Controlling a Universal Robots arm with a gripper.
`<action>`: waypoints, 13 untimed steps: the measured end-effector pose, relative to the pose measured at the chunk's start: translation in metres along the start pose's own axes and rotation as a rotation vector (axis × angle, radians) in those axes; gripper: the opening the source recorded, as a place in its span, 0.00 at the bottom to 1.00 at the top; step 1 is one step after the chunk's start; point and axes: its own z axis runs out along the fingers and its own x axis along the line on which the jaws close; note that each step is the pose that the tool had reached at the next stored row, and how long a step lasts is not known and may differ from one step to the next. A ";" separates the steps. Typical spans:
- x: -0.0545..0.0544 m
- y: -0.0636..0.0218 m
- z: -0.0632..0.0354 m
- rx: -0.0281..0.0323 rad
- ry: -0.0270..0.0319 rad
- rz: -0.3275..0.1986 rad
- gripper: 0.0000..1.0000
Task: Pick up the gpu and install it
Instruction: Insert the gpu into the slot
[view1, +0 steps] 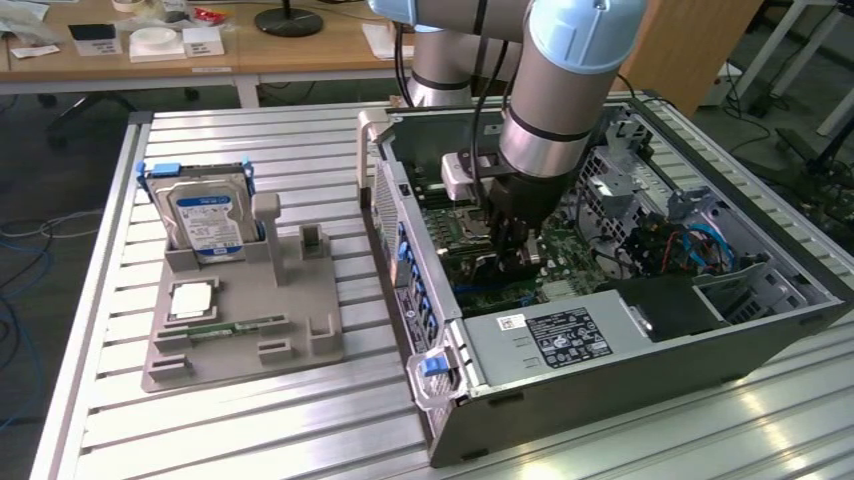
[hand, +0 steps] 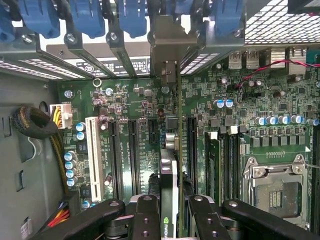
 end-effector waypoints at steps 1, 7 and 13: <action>0.000 0.0000 0.0000 0.0000 0.0000 0.000 0.27; 0.000 0.0001 0.0009 -0.0001 -0.0024 0.000 0.27; 0.000 0.0002 0.0023 -0.0002 -0.0019 0.000 0.27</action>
